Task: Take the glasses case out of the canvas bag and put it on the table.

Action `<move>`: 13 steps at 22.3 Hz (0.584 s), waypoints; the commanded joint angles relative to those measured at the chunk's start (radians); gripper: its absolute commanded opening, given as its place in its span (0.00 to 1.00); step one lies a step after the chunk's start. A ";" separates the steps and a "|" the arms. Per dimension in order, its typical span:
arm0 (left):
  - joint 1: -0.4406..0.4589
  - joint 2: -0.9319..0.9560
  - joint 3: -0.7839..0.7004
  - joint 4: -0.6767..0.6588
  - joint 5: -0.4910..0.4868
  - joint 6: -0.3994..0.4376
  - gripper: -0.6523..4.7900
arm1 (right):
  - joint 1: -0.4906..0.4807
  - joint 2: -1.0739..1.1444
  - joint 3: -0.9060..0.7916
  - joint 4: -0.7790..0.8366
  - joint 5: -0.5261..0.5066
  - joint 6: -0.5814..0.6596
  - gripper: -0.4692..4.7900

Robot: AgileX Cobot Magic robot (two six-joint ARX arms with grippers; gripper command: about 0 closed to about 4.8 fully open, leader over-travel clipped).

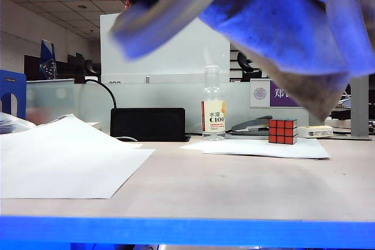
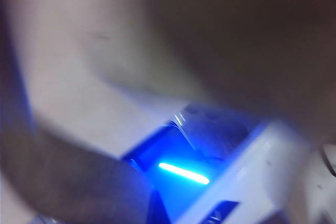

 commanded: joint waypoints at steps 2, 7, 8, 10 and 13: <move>-0.146 -0.020 0.002 -0.005 -0.017 -0.120 0.12 | 0.000 -0.001 0.009 0.095 0.217 -0.078 0.07; -0.273 -0.131 0.002 -0.099 -0.114 -0.180 0.12 | -0.045 -0.001 0.010 0.111 0.278 -0.113 0.07; -0.272 -0.158 0.002 -0.135 -0.156 -0.180 0.12 | -0.060 -0.011 0.011 0.122 0.235 -0.082 0.07; -0.268 -0.236 0.002 -0.237 -0.281 -0.183 0.12 | -0.066 -0.030 0.012 0.184 0.137 -0.012 0.07; -0.227 -0.399 0.002 -0.337 -0.391 -0.232 0.12 | -0.066 -0.035 0.013 0.228 0.071 -0.005 0.07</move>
